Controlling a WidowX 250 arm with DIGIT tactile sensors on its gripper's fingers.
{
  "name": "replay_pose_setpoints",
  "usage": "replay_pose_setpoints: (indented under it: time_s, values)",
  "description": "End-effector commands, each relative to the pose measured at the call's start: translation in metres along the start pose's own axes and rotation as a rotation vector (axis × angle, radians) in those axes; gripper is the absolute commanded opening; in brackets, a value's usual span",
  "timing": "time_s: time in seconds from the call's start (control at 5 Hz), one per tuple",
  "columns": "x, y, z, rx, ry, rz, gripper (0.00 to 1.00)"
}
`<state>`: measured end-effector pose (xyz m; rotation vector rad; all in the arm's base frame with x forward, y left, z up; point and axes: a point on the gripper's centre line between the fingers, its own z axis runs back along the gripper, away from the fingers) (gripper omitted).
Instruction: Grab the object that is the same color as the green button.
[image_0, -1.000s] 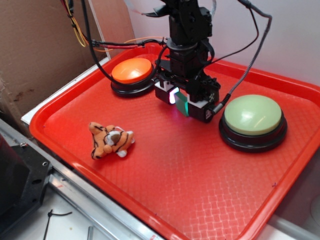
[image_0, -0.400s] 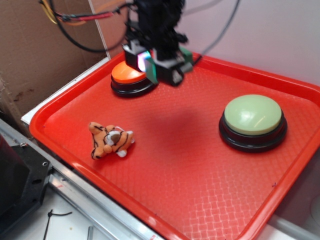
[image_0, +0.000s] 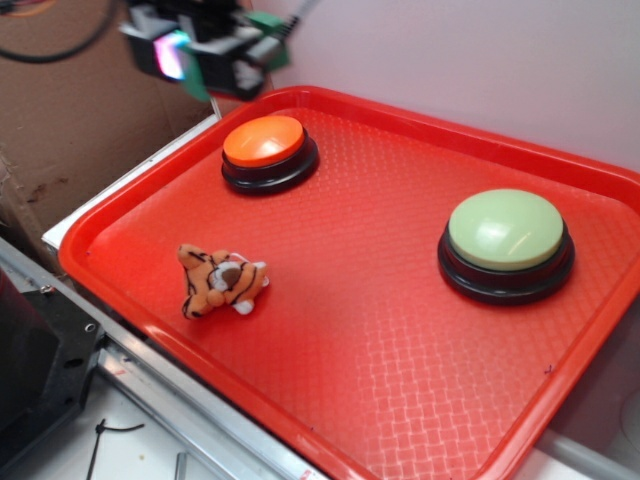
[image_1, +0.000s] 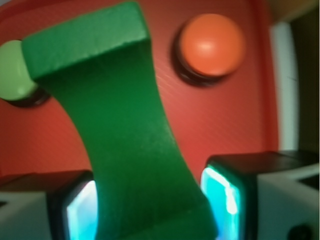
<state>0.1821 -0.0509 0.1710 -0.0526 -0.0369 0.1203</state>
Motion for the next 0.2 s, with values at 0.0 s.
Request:
replay_pose_setpoints:
  time_s: [0.0]
  values:
    - [-0.0330, 0.0053, 0.0263, 0.003, -0.167, 0.006, 0.00]
